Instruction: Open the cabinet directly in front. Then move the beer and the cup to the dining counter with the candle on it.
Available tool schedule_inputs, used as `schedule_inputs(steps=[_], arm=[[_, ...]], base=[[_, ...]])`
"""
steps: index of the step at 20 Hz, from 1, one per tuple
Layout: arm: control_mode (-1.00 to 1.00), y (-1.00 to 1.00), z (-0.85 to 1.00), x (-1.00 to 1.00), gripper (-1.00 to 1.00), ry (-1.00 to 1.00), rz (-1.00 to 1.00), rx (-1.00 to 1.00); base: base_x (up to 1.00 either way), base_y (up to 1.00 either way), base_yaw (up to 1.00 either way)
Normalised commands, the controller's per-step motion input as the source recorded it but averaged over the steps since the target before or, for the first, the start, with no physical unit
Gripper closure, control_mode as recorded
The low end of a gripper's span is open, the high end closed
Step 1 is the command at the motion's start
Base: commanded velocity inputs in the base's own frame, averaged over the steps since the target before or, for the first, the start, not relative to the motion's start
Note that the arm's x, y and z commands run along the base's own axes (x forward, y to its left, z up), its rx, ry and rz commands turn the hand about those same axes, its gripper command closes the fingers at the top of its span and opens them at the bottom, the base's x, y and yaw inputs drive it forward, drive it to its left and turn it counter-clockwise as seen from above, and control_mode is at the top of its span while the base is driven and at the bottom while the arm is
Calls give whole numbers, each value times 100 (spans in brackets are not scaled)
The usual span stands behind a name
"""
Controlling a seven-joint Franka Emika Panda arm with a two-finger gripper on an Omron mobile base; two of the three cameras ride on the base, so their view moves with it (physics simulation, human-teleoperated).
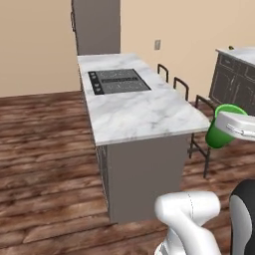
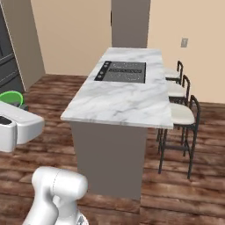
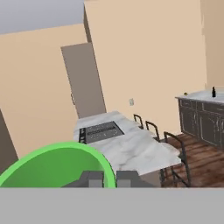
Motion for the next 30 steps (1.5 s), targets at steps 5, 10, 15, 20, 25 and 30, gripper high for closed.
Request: schedule_inputs(steps=[5, 10, 15, 20, 25, 30], arm=[[100, 0, 0, 0, 100, 0, 0, 0], [100, 0, 0, 0, 100, 0, 0, 0], [100, 0, 0, 0, 100, 0, 0, 0], [100, 0, 0, 0, 100, 0, 0, 0], [100, 0, 0, 0, 100, 0, 0, 0], [100, 0, 0, 0, 100, 0, 0, 0]], base=[[45, -100, -2], [50, -100, -2], [50, -100, -2], [49, -100, -2], [49, -100, -2], [86, -100, 0]])
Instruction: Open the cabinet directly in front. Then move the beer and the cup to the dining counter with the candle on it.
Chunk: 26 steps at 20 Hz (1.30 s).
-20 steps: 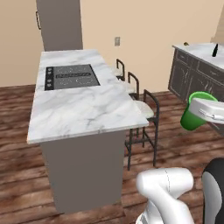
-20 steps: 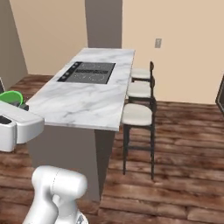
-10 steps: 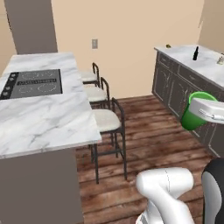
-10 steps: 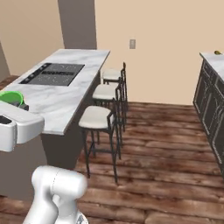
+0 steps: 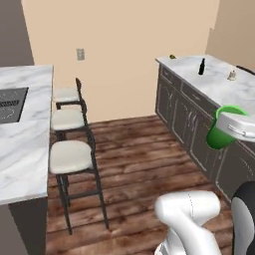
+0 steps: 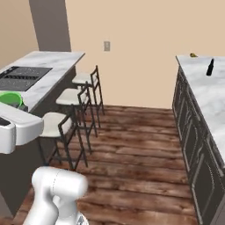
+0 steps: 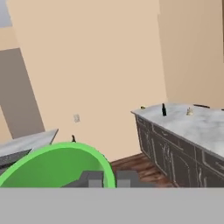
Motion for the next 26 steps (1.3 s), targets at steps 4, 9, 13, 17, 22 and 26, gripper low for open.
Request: schedule_inputs(steps=[4, 9, 13, 17, 22, 26], arm=[[100, 0, 0, 0, 100, 0, 0, 0], [100, 0, 0, 0, 100, 0, 0, 0], [100, 0, 0, 0, 100, 0, 0, 0], [100, 0, 0, 0, 100, 0, 0, 0], [100, 0, 0, 0, 100, 0, 0, 0], [100, 0, 0, 0, 100, 0, 0, 0]], base=[[100, -100, 1], [100, -57, 9], [100, -38, 12], [100, 0, 3], [100, 0, -9], [100, 2, -38]])
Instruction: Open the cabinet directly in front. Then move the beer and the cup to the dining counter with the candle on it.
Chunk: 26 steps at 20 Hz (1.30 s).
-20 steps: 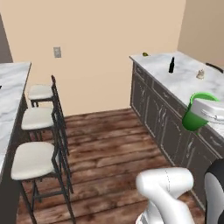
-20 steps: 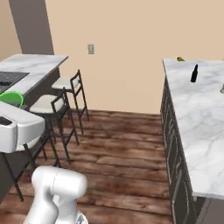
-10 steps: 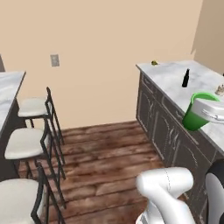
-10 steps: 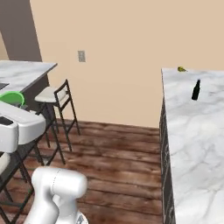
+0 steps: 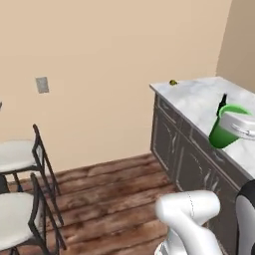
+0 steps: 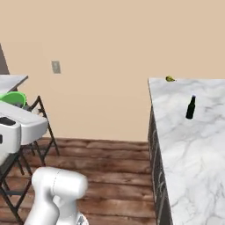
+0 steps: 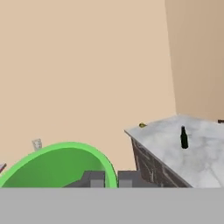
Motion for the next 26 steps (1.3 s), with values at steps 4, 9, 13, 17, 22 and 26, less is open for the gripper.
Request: schedule_inputs(steps=[4, 9, 13, 17, 22, 26], arm=[[100, 0, 0, 0, 100, 0, 0, 0], [100, 0, 0, 0, 100, 0, 0, 0], [100, 0, 0, 0, 100, 0, 0, 0], [100, 0, 0, 0, 100, 0, 0, 0], [100, 0, 0, 0, 100, 0, 0, 0], [100, 0, 0, 0, 100, 0, 0, 0]], base=[[35, 0, -74], [0, 4, -95], [0, 7, -98], [0, 3, -95], [0, 0, -87], [0, 0, -9]])
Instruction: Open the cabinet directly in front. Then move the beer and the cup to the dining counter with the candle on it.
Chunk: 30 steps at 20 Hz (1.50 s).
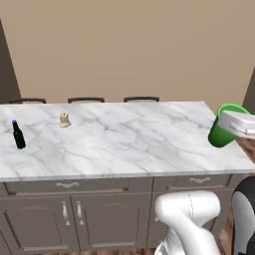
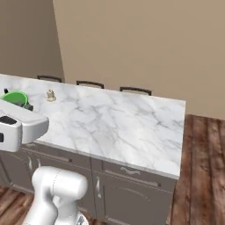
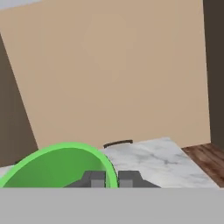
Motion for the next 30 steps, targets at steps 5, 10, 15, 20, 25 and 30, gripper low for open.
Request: schedule_inputs(steps=[5, 10, 15, 20, 25, 30], arm=[[100, 0, 0, 0, 100, 0, 0, 0], [100, 0, 0, 0, 100, 0, 0, 0], [100, 0, 0, 0, 100, 0, 0, 0], [100, 0, 0, 0, 100, 0, 0, 0], [100, 0, 0, 0, 100, 0, 0, 0], [100, 0, 0, 0, 100, 0, 0, 0]], base=[[3, 75, -2], [4, 100, -6], [21, 92, -12], [34, 19, -30], [3, 1, -9], [62, 0, 0]])
